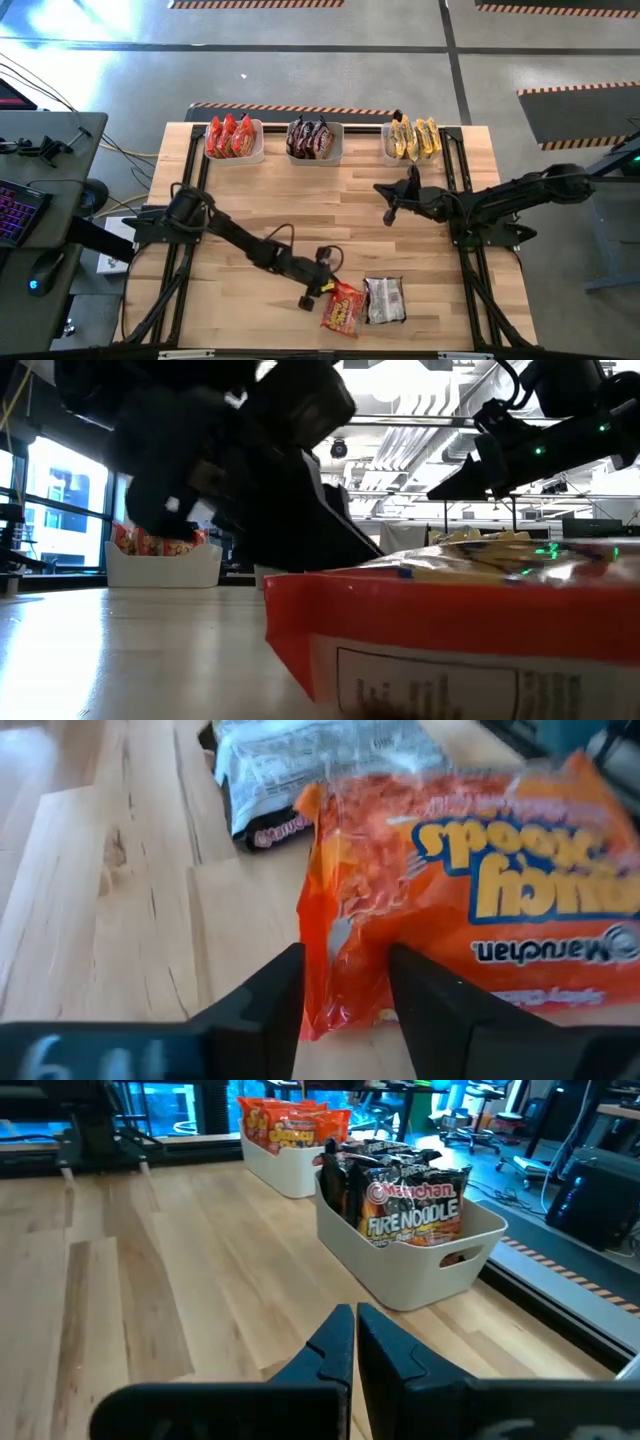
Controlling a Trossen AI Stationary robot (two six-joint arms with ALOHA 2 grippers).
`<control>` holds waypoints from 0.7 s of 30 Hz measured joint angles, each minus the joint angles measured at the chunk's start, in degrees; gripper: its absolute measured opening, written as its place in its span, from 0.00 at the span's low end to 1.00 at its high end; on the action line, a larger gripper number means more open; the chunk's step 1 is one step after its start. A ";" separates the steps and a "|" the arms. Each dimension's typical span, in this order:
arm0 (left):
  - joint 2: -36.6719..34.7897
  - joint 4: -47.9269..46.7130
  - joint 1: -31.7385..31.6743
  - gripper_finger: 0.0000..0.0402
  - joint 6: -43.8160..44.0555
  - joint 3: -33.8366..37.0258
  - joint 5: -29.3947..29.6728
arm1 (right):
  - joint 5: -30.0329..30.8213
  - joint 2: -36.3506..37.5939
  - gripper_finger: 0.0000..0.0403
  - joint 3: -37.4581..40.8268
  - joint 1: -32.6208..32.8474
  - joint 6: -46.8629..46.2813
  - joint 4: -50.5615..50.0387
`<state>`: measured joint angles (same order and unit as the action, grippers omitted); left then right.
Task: Sort Maruchan noodles
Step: Put the orange noodle pack into the white bin
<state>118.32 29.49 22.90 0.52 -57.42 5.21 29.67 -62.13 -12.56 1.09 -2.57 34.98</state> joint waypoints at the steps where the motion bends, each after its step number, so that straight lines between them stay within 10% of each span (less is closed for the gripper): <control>1: 0.33 -1.09 0.00 0.35 -1.16 -0.78 0.00 | -0.01 0.01 0.00 0.00 0.19 -0.02 0.00; 9: 0.96 -4.49 -0.11 0.32 -5.74 -2.52 -0.05 | -0.17 0.00 0.00 0.00 0.59 -1.49 -0.01; 21: 0.80 -5.28 -0.13 0.02 -10.81 -2.52 -0.16 | -5.87 0.00 0.00 -0.02 0.59 -5.73 2.24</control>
<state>119.12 24.21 22.76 -10.28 -59.94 5.05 23.80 -62.13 -12.58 1.67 -8.30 37.22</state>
